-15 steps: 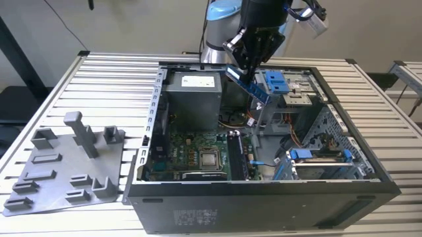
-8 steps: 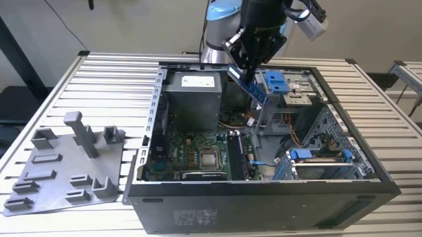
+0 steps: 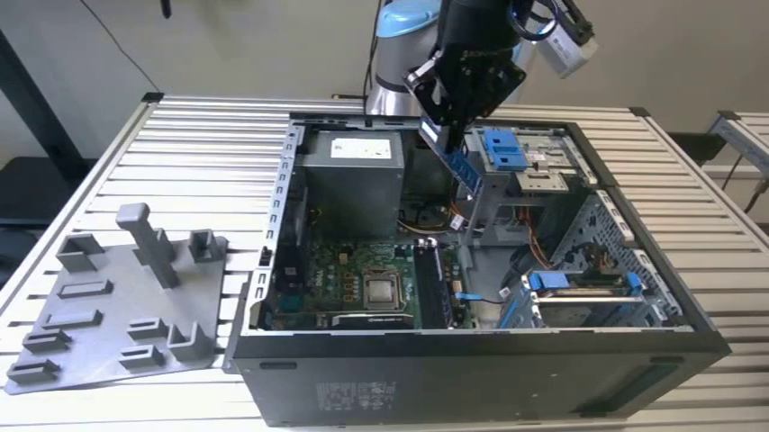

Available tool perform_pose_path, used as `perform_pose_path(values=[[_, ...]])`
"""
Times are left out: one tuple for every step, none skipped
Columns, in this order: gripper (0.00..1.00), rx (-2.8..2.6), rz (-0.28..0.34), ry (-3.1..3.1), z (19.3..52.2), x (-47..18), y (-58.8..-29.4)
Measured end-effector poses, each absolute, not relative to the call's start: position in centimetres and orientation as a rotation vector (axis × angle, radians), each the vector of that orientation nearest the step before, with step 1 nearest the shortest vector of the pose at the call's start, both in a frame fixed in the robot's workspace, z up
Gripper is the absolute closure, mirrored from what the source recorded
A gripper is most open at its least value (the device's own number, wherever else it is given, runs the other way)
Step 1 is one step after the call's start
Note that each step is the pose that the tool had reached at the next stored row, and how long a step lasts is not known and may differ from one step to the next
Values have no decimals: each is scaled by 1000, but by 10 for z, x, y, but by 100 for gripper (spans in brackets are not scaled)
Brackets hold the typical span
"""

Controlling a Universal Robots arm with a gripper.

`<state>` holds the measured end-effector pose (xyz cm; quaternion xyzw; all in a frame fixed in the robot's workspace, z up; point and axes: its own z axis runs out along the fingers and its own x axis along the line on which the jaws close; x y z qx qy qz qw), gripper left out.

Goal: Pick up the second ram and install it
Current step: 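Insert the second ram into the second slot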

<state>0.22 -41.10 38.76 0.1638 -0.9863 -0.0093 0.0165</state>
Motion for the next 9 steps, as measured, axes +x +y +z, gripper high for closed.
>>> perform_pose_path(values=[[86, 484, -30, -3071, 387, 2, -411], [86, 458, -30, -3075, 387, 2, -411], [86, 432, -30, -3079, 387, 2, -411], [86, 406, -31, -3083, 387, 2, -411], [86, 379, -31, -3086, 387, 2, -411], [86, 355, -32, -3089, 387, 2, -411], [86, 332, -32, -3092, 387, 2, -411], [86, 309, -32, -3094, 387, 2, -411], [86, 287, -33, -3097, 386, 2, -411]])
